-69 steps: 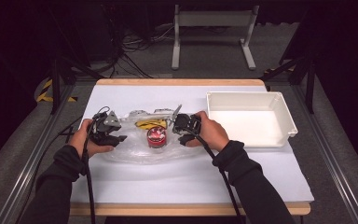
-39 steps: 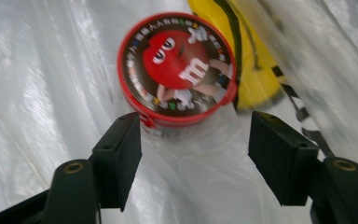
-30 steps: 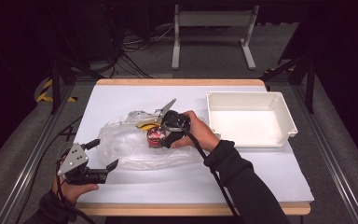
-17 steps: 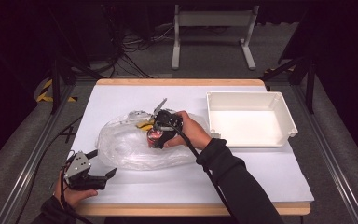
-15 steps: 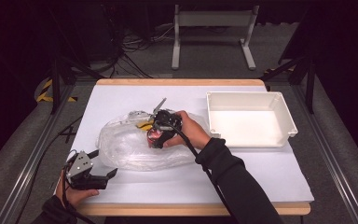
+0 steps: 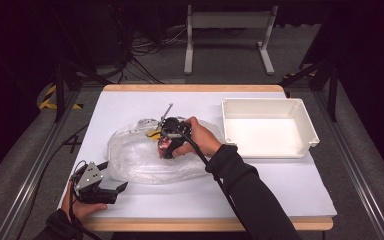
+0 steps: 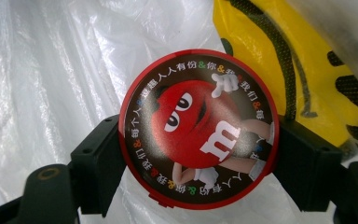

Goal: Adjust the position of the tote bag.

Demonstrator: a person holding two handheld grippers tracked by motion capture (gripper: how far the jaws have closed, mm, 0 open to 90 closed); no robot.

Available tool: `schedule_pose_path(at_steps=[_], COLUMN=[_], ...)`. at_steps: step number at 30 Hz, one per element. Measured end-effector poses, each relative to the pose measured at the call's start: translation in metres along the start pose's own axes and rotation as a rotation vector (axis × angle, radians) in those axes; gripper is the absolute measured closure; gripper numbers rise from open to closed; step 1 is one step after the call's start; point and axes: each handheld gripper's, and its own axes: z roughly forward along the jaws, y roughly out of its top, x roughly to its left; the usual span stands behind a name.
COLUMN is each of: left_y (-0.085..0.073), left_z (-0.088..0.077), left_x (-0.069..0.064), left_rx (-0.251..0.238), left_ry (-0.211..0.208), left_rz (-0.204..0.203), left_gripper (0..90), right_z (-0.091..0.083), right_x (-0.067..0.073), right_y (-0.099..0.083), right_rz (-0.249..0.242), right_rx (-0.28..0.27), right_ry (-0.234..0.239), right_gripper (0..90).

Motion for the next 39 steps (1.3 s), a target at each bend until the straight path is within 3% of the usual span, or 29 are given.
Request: schedule_pose_path(at_steps=[5,14,24,39], left_y=[0.000,0.000,0.000,-0.001], left_z=[0.001,0.000,0.000,0.000], left_x=[0.000,0.001,0.002,0.005], left_rx=[0.004,0.001,-0.001,-0.009], left_ry=[-0.006,-0.007,-0.009,-0.029], left_rz=[-0.002,-0.009,-0.015,-0.028], left_gripper=[9.0,9.1,9.0,8.9], right_z=[-0.006,-0.021,-0.035,-0.056], right_x=[0.003,0.008,0.016,0.019], right_y=[0.000,-0.002,-0.001,-0.015], right_rz=[-0.030,-0.054,-0.080,-0.104], right_rx=[0.027,0.001,-0.028,-0.010], right_ry=[0.000,0.007,-0.019,-0.052], right_gripper=[25.3,25.4,25.5,25.5])
